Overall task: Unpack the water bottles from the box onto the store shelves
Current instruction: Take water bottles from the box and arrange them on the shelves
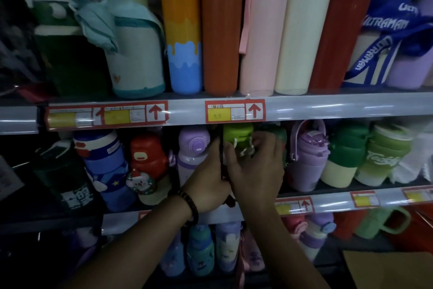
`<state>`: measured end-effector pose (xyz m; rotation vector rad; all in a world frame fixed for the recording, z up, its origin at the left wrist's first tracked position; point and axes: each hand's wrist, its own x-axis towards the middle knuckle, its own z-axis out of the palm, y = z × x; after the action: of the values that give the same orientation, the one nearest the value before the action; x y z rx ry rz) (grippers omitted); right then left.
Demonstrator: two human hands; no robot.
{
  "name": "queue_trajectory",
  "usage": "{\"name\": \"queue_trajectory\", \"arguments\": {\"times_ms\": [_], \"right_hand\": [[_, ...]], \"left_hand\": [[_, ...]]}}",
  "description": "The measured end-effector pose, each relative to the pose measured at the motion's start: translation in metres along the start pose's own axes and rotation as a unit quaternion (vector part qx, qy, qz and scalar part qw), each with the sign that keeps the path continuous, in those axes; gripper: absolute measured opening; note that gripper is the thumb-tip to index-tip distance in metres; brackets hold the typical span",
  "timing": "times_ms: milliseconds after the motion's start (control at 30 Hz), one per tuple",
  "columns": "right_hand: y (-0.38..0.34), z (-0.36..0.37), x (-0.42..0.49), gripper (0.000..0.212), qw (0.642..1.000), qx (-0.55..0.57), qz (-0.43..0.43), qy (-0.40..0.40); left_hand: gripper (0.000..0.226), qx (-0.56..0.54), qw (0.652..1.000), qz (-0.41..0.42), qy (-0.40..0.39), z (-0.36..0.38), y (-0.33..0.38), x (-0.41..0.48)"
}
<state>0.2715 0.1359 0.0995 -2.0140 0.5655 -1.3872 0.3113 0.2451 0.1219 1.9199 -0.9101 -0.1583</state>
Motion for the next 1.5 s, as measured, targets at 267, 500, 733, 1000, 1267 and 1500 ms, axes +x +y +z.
{"name": "queue_trajectory", "arguments": {"times_ms": [267, 500, 733, 1000, 1267, 1500], "right_hand": [[0.009, -0.003, -0.006, 0.043, 0.997, 0.063, -0.01, 0.033], [0.015, -0.003, -0.006, 0.041, 0.996, 0.078, -0.013, 0.035], [0.018, -0.007, -0.004, 0.024, 0.995, 0.094, -0.009, 0.034], [0.02, -0.01, 0.001, 0.023, 0.992, 0.122, 0.013, 0.024], [0.018, -0.009, 0.0, 0.045, 0.99, 0.141, 0.025, 0.002], [0.024, -0.003, -0.002, 0.045, 0.997, 0.078, 0.005, 0.027]], "left_hand": [[0.072, -0.023, 1.0, -0.013, -0.008, 0.007, -0.01, 0.001], [0.083, -0.041, 0.999, -0.002, 0.032, 0.017, -0.012, -0.008], [0.092, -0.012, 0.998, -0.036, 0.042, 0.023, -0.013, -0.011], [0.086, -0.077, 0.994, -0.025, 0.068, 0.029, -0.002, -0.02], [0.086, -0.08, 0.99, -0.051, 0.103, 0.029, -0.001, -0.017], [0.089, -0.056, 0.994, -0.066, 0.071, 0.031, -0.006, -0.018]]}}
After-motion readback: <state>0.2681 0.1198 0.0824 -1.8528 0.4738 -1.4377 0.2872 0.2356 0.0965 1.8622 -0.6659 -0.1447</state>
